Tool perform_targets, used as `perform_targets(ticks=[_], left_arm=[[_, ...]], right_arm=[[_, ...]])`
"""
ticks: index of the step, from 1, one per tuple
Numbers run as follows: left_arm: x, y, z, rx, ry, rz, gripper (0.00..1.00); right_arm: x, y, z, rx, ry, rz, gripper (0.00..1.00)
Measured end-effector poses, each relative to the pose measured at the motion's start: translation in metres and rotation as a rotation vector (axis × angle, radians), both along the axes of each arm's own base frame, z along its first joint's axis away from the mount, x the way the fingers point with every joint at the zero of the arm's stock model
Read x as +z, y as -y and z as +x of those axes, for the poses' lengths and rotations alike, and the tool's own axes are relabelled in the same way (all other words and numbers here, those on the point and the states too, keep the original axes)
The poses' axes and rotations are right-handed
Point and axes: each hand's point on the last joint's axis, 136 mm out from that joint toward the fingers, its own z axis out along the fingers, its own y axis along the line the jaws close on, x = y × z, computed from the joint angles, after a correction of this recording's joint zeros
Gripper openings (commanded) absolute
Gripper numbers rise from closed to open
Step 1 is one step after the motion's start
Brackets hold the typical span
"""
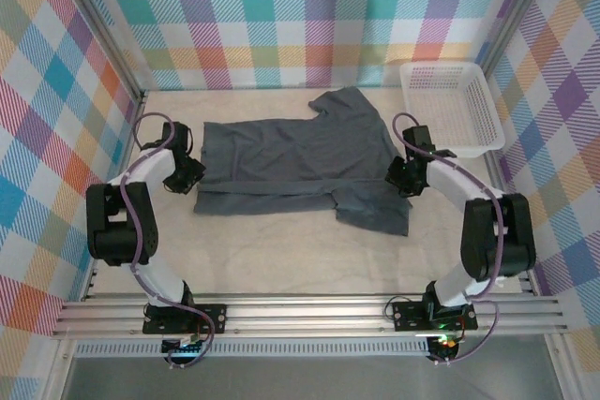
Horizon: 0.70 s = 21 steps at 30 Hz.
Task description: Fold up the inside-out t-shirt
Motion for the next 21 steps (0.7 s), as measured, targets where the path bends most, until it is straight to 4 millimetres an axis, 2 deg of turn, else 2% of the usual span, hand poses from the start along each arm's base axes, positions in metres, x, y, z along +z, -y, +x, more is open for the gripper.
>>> perform_targets(ticks=[2,4,7,9,11,12,14,16,18,19,21], left_arm=[[0.000,0.000,-0.001,0.000,-0.003,0.007,0.49],[0.010,-0.001,0.000,-0.005,0.019,0.021,0.49],[0.043,0.002,0.001,-0.037,0.108,0.042,0.49],[0.068,0.013,-0.001,-0.091,0.184,0.056,0.49],[0.092,0.038,-0.006,-0.192,0.261,0.055,0.49],[0.102,0.055,-0.009,-0.260,0.307,0.047,0.49],[0.109,0.083,-0.017,-0.367,0.363,0.023,0.49],[0.104,0.104,-0.029,-0.461,0.382,0.002,0.49],[0.097,0.109,-0.035,-0.500,0.381,-0.003,0.50],[0.093,0.109,-0.037,-0.512,0.377,-0.001,0.49],[0.091,0.110,-0.038,-0.528,0.376,0.000,0.50]], right_arm=[[0.005,0.001,0.000,-0.001,0.009,-0.002,0.49],[0.020,0.005,-0.004,-0.013,0.039,-0.009,0.50],[0.051,0.017,-0.025,-0.057,0.131,-0.010,0.50],[0.053,0.023,-0.050,-0.086,0.155,-0.003,0.51],[0.036,0.028,-0.079,-0.109,0.114,-0.001,0.51],[0.021,0.029,-0.094,-0.113,0.072,-0.002,0.51],[-0.009,0.029,-0.118,-0.110,-0.028,-0.003,0.51],[-0.031,0.028,-0.135,-0.097,-0.116,0.001,0.47],[-0.041,0.024,-0.140,-0.075,-0.152,0.015,0.42],[-0.044,0.021,-0.138,-0.062,-0.156,0.024,0.37],[-0.048,0.016,-0.132,-0.042,-0.152,0.043,0.18]])
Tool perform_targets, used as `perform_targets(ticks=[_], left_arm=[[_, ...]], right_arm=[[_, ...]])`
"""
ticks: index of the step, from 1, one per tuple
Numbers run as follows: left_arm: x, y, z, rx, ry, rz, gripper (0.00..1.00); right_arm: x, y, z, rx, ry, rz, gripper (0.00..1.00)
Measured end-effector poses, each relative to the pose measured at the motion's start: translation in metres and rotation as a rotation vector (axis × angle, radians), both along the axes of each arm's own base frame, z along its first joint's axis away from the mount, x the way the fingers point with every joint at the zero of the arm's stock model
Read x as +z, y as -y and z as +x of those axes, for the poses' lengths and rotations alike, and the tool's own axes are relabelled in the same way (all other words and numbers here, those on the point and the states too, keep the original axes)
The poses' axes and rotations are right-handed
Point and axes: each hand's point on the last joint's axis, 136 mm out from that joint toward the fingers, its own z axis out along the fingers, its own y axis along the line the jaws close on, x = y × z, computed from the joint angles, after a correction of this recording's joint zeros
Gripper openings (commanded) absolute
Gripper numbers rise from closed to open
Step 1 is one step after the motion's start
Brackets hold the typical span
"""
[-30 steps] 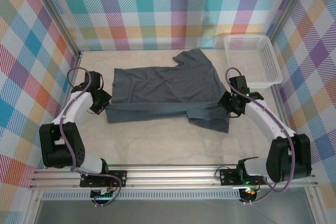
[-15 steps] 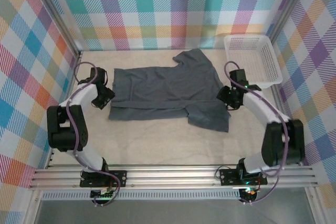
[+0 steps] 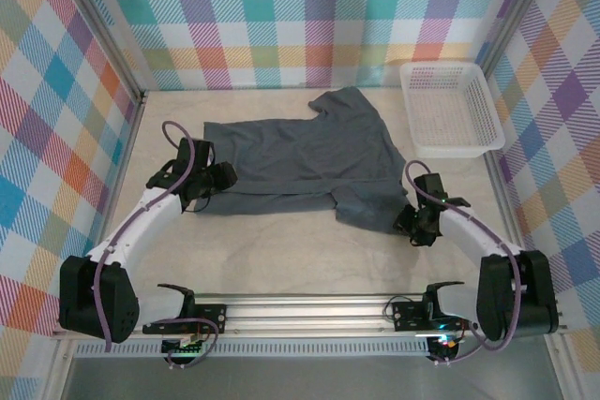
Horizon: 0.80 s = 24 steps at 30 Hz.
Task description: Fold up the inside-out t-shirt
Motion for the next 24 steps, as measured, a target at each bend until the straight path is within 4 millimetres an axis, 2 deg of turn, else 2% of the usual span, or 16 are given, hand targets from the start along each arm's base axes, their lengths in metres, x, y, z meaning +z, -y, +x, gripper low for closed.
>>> perform_targets(ticks=[1,3,8,12,14,16,19,20,22,24], left_arm=[[0.001,0.001,0.001,-0.007,0.008,0.001,0.50],[0.004,0.002,0.003,-0.014,0.025,0.000,0.50],[0.005,0.000,0.005,-0.010,0.036,0.006,0.50],[0.003,0.000,0.004,-0.009,0.037,0.006,0.50],[0.002,0.000,0.003,-0.007,0.035,0.003,0.50],[0.003,0.000,0.004,-0.003,0.038,-0.001,0.50],[0.003,0.000,0.005,0.007,0.040,-0.008,0.50],[0.003,0.000,0.005,0.013,0.041,-0.009,0.50],[0.003,-0.002,0.005,0.023,0.041,-0.004,0.50],[0.003,-0.004,0.006,0.033,0.042,0.002,0.50]], right_arm=[[-0.002,-0.003,0.003,0.008,-0.001,0.012,0.10],[-0.004,-0.009,0.008,0.021,-0.002,0.042,0.00],[0.017,-0.035,0.023,0.093,0.046,0.146,0.00],[0.062,-0.083,0.040,0.223,0.121,0.286,0.00],[0.090,-0.108,0.057,0.265,0.150,0.365,0.00],[0.116,-0.125,0.092,0.274,0.198,0.404,0.00],[0.141,-0.129,0.153,0.227,0.284,0.384,0.00],[0.146,-0.124,0.176,0.195,0.310,0.365,0.00],[0.144,-0.108,0.214,0.129,0.332,0.308,0.13],[0.135,-0.085,0.248,0.061,0.347,0.250,0.20]])
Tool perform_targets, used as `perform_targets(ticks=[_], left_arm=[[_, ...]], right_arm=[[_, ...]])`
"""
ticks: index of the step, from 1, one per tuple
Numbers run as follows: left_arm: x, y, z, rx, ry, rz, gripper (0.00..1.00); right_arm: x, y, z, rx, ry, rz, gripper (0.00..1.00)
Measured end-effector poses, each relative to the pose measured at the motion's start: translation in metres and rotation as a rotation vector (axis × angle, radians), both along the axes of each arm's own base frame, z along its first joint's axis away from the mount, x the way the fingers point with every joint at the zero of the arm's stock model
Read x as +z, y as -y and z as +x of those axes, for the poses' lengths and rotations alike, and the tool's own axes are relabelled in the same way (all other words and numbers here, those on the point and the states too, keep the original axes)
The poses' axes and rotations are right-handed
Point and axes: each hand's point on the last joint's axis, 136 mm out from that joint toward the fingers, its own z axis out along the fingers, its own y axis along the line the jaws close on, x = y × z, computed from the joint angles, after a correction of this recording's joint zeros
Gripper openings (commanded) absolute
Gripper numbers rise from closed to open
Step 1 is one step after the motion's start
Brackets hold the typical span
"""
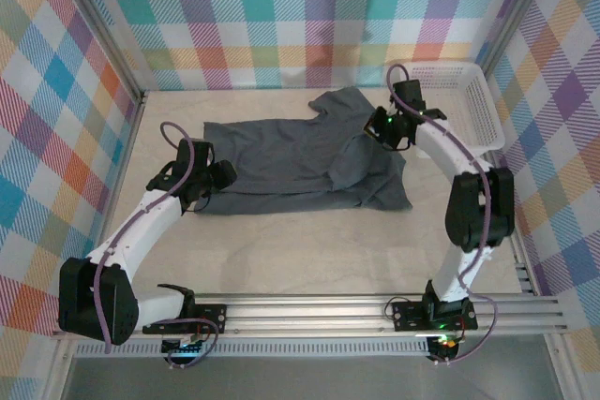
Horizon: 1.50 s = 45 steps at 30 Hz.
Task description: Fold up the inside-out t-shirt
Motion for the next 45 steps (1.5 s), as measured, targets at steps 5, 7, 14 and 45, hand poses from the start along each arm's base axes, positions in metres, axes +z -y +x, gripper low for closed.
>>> perform_targets(ticks=[5,7,14,45], left_arm=[[-0.003,-0.005,-0.001,0.030,-0.013,0.014,0.50],[-0.008,-0.008,0.000,0.051,-0.033,0.021,0.45],[-0.045,-0.006,0.030,0.109,-0.192,0.051,0.00],[-0.097,-0.063,-0.118,0.389,-0.419,0.012,0.00]], right_arm=[[-0.030,0.037,0.012,-0.069,-0.080,-0.053,0.43],[-0.035,0.041,-0.005,-0.065,-0.088,-0.057,0.35],[-0.075,0.049,-0.114,-0.061,-0.210,-0.101,0.00],[-0.128,0.091,-0.270,-0.033,-0.522,-0.293,0.03]])
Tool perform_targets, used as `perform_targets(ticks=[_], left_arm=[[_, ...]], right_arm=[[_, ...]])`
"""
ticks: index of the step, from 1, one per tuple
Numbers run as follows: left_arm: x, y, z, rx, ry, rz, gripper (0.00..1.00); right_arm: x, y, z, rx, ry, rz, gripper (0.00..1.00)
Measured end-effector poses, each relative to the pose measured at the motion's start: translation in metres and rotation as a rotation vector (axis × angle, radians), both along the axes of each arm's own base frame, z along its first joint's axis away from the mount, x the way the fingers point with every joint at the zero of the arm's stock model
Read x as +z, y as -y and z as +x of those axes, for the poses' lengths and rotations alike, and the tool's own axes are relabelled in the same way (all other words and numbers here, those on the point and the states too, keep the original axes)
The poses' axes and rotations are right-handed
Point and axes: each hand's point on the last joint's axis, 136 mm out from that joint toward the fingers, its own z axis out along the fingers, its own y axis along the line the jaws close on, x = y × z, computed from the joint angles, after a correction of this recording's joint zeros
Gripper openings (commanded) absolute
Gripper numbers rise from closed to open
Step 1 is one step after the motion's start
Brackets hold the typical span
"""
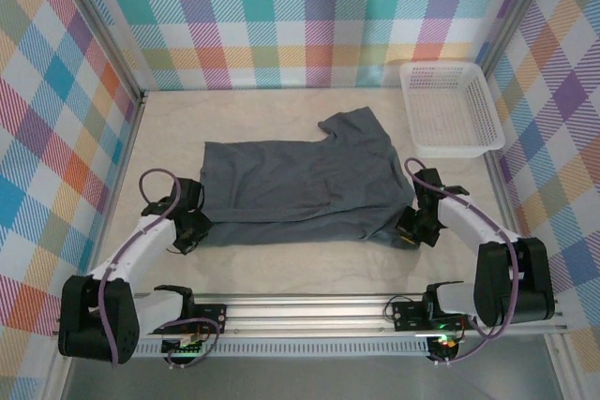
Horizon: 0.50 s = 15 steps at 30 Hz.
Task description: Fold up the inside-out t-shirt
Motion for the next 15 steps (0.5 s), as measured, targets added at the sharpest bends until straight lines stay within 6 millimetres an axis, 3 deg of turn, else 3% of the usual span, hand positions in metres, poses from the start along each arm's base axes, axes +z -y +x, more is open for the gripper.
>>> perform_targets(ticks=[4,8,12,15], left_arm=[[0.029,0.017,0.032,-0.073,0.108,-0.036,0.05],[0.056,0.048,0.093,-0.173,0.268,-0.123,0.09],[0.045,0.060,0.145,-0.209,0.264,-0.113,0.00],[0.023,0.060,0.166,-0.212,0.216,-0.084,0.00]], right_arm=[[0.012,-0.009,0.025,0.012,0.031,0.037,0.02],[0.037,-0.035,0.091,0.043,0.139,0.124,0.01],[0.047,-0.055,0.145,0.068,0.234,0.150,0.00],[0.030,-0.060,0.158,0.064,0.213,0.149,0.00]])
